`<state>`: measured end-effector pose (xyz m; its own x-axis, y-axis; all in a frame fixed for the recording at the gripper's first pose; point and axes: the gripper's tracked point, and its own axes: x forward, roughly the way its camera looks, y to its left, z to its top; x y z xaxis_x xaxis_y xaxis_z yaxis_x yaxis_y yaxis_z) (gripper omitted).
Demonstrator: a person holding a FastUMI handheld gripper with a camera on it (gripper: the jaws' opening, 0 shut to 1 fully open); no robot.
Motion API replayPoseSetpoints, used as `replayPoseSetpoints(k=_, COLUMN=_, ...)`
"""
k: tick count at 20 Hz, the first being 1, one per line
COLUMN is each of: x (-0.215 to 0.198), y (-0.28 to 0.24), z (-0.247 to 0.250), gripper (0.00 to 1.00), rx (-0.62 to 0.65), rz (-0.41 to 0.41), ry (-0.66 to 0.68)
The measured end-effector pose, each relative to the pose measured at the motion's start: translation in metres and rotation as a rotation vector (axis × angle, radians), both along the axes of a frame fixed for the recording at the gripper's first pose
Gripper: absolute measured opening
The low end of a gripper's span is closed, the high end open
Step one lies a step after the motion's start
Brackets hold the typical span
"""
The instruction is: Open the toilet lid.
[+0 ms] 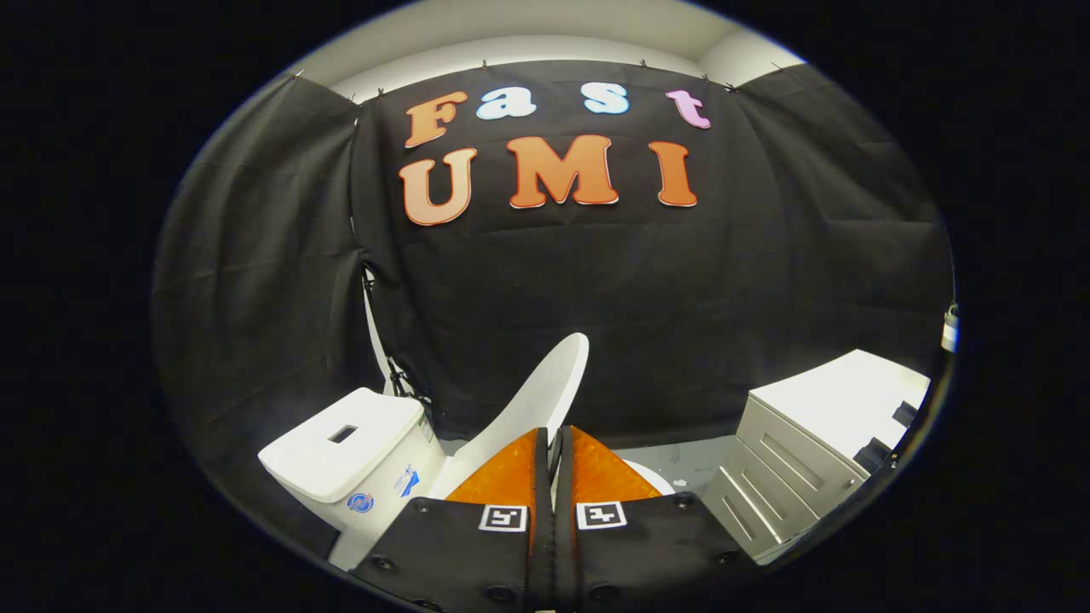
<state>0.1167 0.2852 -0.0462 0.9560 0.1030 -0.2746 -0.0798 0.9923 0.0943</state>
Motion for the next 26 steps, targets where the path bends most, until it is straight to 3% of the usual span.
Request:
replayPoseSetpoints(k=9, x=0.0, y=0.067, z=0.04, gripper=0.08, rx=-0.08, rz=0.073, ry=-0.08)
replayPoseSetpoints(k=18, x=-0.01, y=0.132, z=0.058, gripper=0.08, rx=-0.258, rz=0.113, ry=-0.161)
replayPoseSetpoints(k=26, x=-0.019, y=0.186, z=0.071, gripper=0.08, rx=-0.249, rz=0.16, ry=-0.194)
